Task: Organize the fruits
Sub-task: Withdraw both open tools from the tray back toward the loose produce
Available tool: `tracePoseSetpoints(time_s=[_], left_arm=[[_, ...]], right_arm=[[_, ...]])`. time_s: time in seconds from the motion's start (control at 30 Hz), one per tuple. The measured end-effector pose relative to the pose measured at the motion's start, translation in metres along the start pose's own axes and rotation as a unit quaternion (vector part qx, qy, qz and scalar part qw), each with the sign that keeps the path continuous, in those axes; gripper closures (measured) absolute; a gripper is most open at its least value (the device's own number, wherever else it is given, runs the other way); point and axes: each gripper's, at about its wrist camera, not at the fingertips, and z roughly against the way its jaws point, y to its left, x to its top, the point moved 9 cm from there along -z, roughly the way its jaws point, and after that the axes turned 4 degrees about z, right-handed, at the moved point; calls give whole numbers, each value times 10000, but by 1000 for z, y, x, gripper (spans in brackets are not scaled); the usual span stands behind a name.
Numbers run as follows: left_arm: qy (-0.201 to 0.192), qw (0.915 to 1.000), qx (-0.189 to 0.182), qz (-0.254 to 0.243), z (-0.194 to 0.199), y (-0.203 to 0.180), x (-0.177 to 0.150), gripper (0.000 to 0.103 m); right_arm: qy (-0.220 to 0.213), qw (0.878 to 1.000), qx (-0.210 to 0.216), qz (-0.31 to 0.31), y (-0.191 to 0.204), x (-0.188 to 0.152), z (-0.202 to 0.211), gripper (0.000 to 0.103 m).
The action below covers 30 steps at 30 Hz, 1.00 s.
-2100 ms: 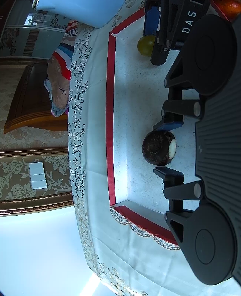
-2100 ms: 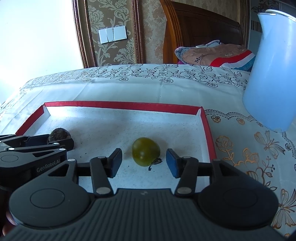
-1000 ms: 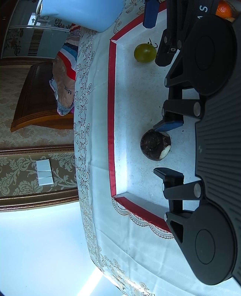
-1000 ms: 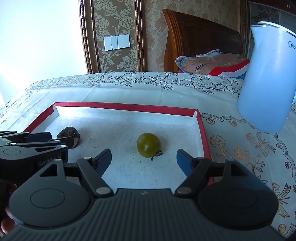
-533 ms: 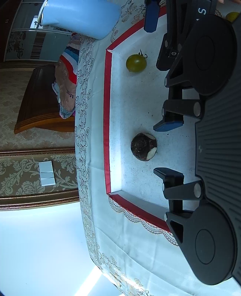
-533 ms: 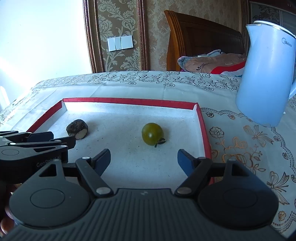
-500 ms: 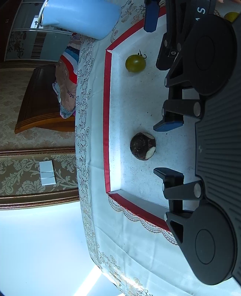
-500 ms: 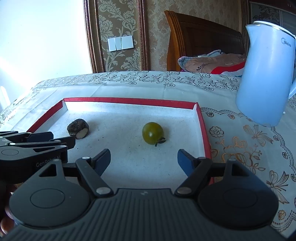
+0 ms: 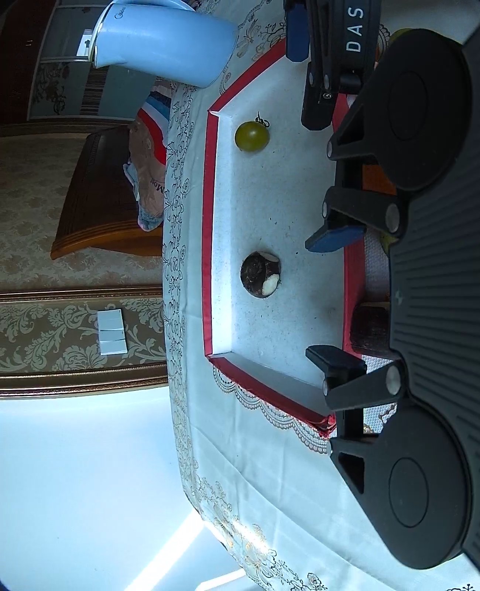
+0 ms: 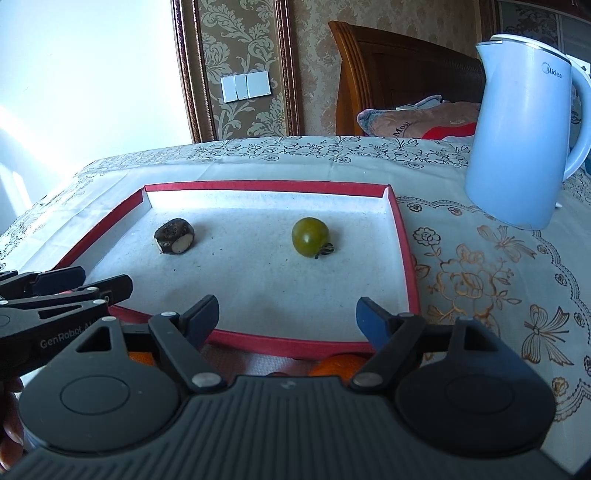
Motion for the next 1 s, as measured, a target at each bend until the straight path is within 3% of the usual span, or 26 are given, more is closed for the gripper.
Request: tracePoseSetpoints(time_s=[0.13, 1.0], left_arm=[[-186, 9998, 85, -51, 10, 1, -2, 43], [-71, 9998, -100, 176, 22, 10, -16, 42]], right_arm=[[-89, 10000, 11, 5, 2, -2, 9, 16], [-323, 9993, -148, 126, 9, -16, 32, 16]])
